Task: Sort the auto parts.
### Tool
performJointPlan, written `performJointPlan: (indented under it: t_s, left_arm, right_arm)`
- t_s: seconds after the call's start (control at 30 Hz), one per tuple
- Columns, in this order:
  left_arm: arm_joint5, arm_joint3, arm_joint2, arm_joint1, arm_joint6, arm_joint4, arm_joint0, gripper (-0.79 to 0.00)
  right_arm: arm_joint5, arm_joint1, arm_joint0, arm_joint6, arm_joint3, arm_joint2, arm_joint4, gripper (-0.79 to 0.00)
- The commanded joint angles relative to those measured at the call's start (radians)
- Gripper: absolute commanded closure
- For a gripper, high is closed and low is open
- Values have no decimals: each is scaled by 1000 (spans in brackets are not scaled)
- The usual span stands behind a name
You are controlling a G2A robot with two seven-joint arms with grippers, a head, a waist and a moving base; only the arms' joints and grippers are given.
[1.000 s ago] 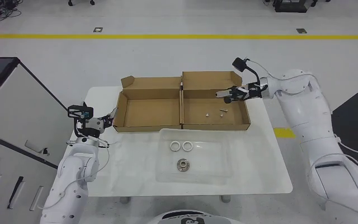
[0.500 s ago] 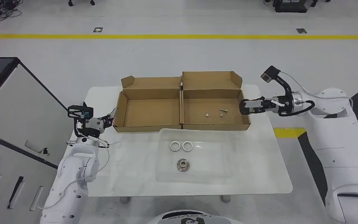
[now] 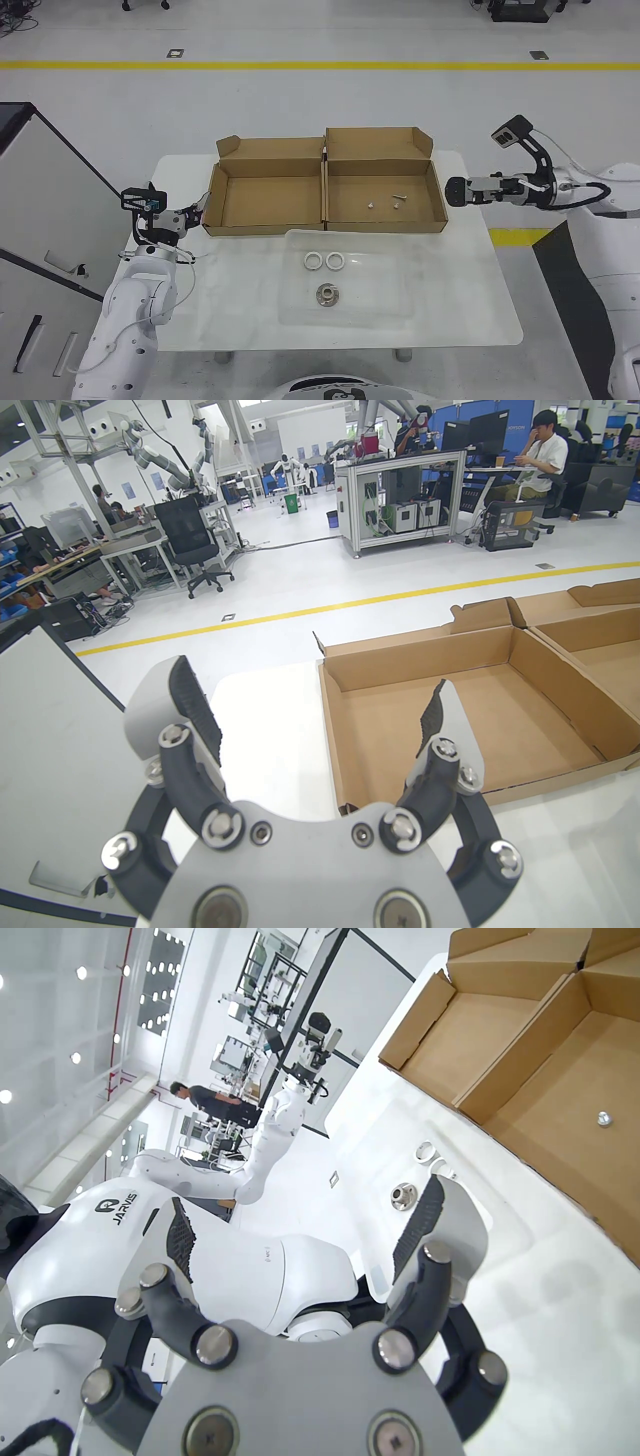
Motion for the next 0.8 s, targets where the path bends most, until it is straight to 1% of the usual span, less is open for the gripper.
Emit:
performJointPlan:
  t_s: [0.0,0.27,0.33,0.43,0.57,0.7,0.77]
  left_arm:
    - [0,0,0,0,0,0,0,-785]
    - [0,0,0,0,0,0,0,-785]
    - [-19,-25,-6,2,2,8,-3,-785]
    - [-80,-115,-40,10,-52,80,15,-785]
    - [-199,-266,-73,20,-174,112,37,-785]
    - [-338,-394,-67,29,-319,132,35,-785]
    - [-413,-445,-37,33,-390,128,27,-785]
  right_arm:
    - [0,0,0,0,0,0,0,-785]
    - [0,0,0,0,0,0,0,-785]
    - [0,0,0,0,0,0,0,-785]
    - [0,0,0,0,0,0,0,-785]
    - [0,0,0,0,0,0,0,-785]
    - [0,0,0,0,0,0,0,-785]
    - [0,0,0,0,0,0,0,-785]
